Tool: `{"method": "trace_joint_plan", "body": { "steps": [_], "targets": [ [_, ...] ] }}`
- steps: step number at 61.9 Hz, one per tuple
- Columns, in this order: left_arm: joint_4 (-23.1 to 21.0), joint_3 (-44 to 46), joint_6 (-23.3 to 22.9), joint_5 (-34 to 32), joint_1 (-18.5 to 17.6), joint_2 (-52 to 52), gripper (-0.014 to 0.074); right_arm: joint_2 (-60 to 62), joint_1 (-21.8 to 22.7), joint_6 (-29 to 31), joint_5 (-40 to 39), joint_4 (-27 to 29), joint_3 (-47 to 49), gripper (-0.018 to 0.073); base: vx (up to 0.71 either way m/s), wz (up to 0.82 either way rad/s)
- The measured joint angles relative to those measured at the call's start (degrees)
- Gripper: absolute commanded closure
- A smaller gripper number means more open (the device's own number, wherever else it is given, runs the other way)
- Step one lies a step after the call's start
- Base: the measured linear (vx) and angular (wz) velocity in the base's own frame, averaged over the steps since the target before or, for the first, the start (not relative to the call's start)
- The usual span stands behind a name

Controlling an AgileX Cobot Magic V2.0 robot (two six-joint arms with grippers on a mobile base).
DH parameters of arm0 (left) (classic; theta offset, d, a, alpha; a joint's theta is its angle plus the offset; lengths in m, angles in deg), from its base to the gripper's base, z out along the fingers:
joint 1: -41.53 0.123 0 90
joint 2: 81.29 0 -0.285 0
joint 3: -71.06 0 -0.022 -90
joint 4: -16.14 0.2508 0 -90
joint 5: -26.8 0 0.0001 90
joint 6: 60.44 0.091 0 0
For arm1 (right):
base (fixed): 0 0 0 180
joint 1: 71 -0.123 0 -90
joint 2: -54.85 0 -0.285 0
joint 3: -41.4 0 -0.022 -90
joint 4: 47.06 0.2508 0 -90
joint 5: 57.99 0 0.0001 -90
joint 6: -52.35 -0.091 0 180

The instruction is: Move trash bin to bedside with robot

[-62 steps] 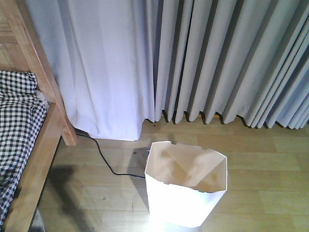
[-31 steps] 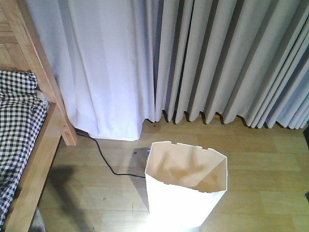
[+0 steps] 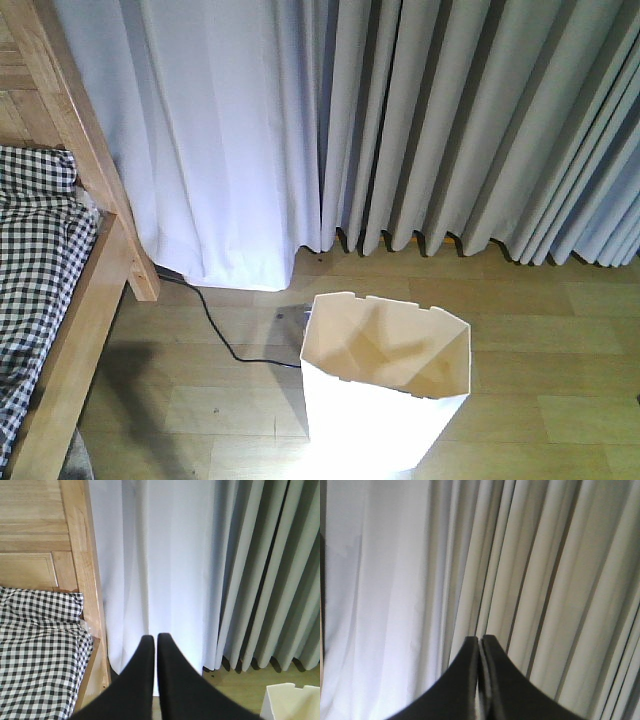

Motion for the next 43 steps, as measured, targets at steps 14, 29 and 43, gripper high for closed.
{"method": "trace_joint_plan", "body": {
  "steps": [14,29,43],
  "targets": [
    [0.0,0.0,0.0,0.0,0.0,0.0,0.0602,0.0,0.0,-0.01,-0.45,0.05,0.0,0.0568,0.0,0.0],
    [0.0,0.0,0.0,0.0,0.0,0.0,0.0602,0.0,0.0,0.04,-1.27,-0.2,-0.01,0.0568,0.0,0.0],
    [0.0,0.0,0.0,0.0,0.0,0.0,0.0602,1.12,0.0,-14.03,-8.87,-11.37,-4.11,0.0568,0.0,0.0]
  ]
}}
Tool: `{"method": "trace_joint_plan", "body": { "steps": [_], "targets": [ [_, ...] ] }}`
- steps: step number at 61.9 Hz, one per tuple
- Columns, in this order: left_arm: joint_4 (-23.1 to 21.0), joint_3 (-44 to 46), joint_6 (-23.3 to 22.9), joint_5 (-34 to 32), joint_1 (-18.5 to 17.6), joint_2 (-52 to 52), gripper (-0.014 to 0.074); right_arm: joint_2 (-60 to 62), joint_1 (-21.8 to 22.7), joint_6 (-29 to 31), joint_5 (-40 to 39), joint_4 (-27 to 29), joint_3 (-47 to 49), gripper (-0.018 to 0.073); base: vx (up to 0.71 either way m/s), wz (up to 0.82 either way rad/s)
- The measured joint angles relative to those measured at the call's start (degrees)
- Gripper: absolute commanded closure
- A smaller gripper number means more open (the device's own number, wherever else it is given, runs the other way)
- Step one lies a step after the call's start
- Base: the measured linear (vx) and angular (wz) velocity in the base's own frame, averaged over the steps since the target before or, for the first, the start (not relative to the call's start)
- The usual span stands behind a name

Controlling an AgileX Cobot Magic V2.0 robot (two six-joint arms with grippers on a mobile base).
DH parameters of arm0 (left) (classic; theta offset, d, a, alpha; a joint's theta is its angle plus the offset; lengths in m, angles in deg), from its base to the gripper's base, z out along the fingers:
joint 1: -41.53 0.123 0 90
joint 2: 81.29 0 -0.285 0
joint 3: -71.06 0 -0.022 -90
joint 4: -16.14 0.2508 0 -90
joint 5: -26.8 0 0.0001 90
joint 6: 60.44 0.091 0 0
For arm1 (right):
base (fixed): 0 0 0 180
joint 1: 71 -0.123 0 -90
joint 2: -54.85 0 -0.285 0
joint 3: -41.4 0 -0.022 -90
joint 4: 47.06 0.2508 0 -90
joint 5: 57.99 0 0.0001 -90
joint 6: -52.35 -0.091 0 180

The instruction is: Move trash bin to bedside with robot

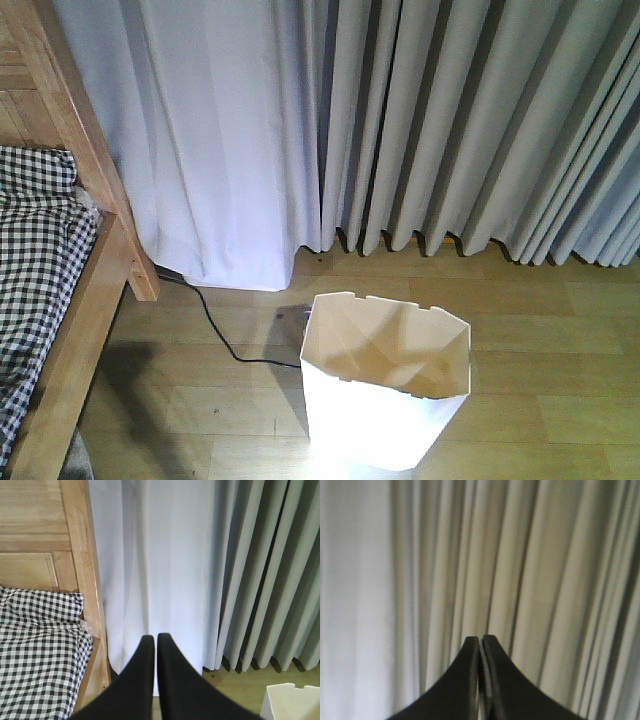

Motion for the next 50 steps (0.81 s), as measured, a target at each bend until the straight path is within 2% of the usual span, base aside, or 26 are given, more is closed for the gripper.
{"method": "trace_joint_plan", "body": {
  "steps": [6,11,17,25,50],
  "targets": [
    [0.0,0.0,0.0,0.0,0.0,0.0,0.0602,1.76,0.0,-14.39,-0.16,-14.42,-2.09,0.0568,0.0,0.0],
    [0.0,0.0,0.0,0.0,0.0,0.0,0.0602,3.3,0.0,-29.26,-0.43,-28.46,-3.93,0.0568,0.0,0.0],
    [0.0,0.0,0.0,0.0,0.0,0.0,0.0602,5.37,0.0,-41.6,-0.57,-39.07,-6.53,0.0568,0.0,0.0],
    [0.0,0.0,0.0,0.0,0.0,0.0,0.0602,7.33,0.0,-45.68,-0.84,-42.69,-10.33,0.0568,0.0,0.0],
    [0.0,0.0,0.0,0.0,0.0,0.0,0.0602,7.39,0.0,-47.34,-2.04,-41.96,-11.59,0.0568,0.0,0.0]
  ]
}}
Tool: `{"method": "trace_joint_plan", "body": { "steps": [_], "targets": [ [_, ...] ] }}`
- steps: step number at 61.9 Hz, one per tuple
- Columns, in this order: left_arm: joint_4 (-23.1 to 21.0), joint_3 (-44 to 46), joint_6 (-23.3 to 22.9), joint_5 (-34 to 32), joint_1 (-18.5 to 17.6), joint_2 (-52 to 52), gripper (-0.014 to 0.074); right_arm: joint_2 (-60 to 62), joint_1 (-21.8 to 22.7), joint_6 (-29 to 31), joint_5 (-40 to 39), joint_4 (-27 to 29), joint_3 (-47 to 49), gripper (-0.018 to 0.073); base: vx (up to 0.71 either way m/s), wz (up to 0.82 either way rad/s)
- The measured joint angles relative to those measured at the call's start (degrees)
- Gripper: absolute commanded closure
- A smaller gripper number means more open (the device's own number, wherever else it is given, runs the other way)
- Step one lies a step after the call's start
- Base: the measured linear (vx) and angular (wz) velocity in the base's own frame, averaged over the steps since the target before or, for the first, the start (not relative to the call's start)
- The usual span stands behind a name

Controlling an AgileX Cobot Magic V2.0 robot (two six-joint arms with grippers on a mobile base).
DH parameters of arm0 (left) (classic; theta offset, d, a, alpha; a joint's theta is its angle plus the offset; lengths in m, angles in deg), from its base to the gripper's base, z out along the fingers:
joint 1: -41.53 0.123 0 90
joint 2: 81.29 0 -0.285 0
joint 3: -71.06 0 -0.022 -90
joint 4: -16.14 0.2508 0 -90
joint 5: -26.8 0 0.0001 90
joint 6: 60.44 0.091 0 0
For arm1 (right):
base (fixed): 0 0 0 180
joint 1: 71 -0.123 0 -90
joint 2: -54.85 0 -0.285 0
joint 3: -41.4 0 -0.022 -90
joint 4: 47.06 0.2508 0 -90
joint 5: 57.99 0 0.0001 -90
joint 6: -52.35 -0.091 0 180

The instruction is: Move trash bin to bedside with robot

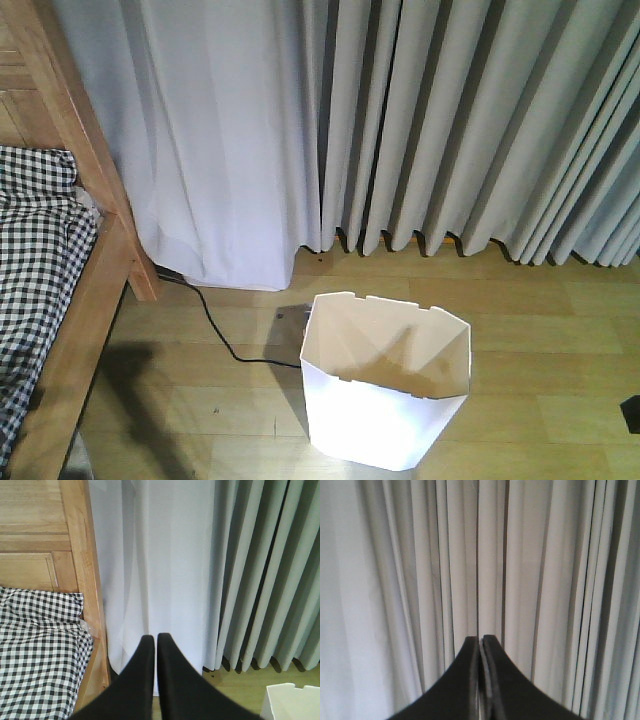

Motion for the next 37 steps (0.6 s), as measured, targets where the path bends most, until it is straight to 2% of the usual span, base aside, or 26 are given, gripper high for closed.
{"method": "trace_joint_plan", "body": {
  "steps": [19,37],
  "targets": [
    [0.0,0.0,0.0,0.0,0.0,0.0,0.0602,0.0,0.0,0.0,-0.07,0.25,0.0,0.0568,0.0,0.0],
    [0.0,0.0,0.0,0.0,0.0,0.0,0.0602,0.0,0.0,2.36,-0.07,0.41,0.0,0.0568,0.0,0.0]
  ]
}}
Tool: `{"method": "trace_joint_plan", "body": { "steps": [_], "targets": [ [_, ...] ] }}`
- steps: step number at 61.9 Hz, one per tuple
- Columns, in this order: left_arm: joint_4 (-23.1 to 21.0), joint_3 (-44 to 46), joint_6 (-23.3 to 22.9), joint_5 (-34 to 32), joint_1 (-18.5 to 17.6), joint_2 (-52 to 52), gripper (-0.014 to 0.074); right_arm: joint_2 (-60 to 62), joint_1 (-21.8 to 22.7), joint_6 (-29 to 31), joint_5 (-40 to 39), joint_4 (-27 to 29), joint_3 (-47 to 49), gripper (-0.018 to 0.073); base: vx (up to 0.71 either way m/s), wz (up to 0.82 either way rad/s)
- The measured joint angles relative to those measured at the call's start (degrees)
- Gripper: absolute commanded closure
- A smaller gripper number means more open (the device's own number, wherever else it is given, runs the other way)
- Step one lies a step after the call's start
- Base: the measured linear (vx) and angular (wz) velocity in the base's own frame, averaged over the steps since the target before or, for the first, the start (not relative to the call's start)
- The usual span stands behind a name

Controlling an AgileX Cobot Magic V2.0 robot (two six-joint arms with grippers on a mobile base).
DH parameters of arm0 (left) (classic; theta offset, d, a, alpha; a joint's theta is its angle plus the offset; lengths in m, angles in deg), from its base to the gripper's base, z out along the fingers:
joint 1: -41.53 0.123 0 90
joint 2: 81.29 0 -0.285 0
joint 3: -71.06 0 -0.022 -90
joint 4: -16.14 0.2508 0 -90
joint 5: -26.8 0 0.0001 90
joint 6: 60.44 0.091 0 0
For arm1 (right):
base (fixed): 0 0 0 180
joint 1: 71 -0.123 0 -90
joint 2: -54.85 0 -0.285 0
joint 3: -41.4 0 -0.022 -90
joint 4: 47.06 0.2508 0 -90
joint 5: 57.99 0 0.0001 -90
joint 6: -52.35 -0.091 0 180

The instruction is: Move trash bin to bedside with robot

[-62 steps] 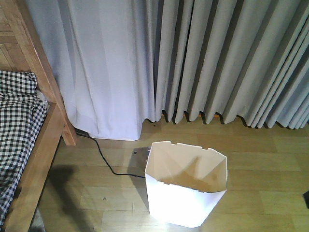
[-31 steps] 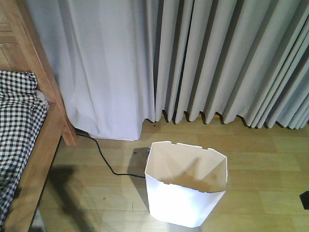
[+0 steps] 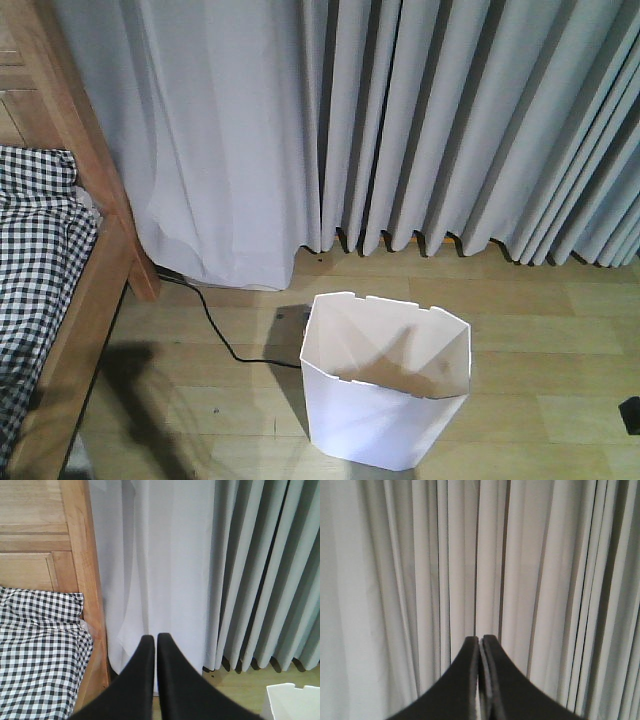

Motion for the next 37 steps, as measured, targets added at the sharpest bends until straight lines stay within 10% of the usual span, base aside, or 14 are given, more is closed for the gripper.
{"method": "trace_joint_plan", "body": {
  "steps": [37],
  "targets": [
    [0.0,0.0,0.0,0.0,0.0,0.0,0.0602,0.0,0.0,0.11,0.0,1.26,0.0,0.0568,0.0,0.0]
  ]
}}
